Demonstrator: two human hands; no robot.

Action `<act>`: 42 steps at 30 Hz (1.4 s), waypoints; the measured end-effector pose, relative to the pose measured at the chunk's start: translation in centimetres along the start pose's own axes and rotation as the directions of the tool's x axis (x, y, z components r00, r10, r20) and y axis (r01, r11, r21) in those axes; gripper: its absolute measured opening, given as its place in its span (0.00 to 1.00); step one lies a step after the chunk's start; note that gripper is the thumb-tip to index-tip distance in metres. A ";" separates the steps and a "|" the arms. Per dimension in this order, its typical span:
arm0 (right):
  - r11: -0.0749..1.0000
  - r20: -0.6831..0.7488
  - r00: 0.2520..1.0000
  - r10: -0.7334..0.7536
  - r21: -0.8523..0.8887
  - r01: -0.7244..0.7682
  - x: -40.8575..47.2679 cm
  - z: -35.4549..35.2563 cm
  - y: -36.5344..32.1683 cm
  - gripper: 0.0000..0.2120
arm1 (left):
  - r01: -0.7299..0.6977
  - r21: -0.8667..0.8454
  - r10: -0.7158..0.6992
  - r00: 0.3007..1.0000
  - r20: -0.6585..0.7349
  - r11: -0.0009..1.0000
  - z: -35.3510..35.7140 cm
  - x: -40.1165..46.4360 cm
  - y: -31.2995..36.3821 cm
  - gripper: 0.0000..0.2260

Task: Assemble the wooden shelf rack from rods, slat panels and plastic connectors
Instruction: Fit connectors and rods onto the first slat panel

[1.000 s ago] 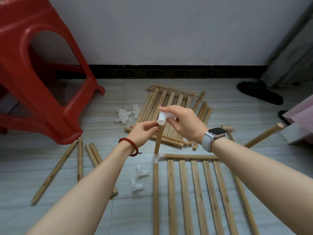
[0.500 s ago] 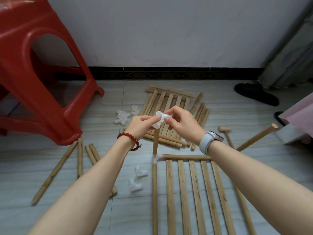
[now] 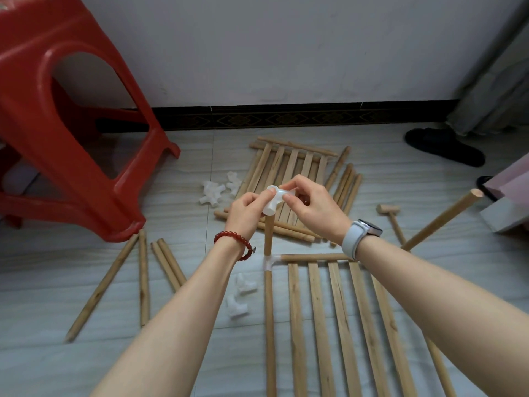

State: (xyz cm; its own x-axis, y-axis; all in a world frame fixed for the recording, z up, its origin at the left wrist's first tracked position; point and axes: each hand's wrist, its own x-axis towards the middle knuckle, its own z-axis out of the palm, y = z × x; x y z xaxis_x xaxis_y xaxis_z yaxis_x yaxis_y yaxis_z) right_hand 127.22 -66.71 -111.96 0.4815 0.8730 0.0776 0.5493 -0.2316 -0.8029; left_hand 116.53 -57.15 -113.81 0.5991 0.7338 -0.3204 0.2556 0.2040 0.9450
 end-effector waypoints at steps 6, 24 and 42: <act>0.982 -0.061 0.997 0.052 0.187 -0.040 -0.5 -0.6 0.7 0.05 | -0.072 0.032 0.073 0.996 -0.046 0.997 2.0 -0.2 0.1 0.15; 0.984 -0.034 0.997 0.074 0.164 -0.068 -1.0 0.3 0.8 0.03 | -0.023 0.069 0.030 0.993 -0.114 0.997 2.0 -1.1 -0.2 0.12; 0.888 0.227 0.859 0.459 -0.146 -0.436 -5.6 6.5 5.5 0.18 | 0.170 0.521 -0.169 0.984 -0.050 0.836 -5.1 -1.3 -9.6 0.12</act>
State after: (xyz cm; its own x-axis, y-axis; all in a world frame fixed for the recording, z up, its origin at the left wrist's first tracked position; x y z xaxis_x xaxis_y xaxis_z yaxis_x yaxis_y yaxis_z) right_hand 123.12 -70.13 -120.67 0.5109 0.7412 -0.4355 0.3776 -0.6486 -0.6609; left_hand 109.43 -56.77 -122.16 0.5088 0.7200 -0.4719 0.7112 -0.0427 0.7017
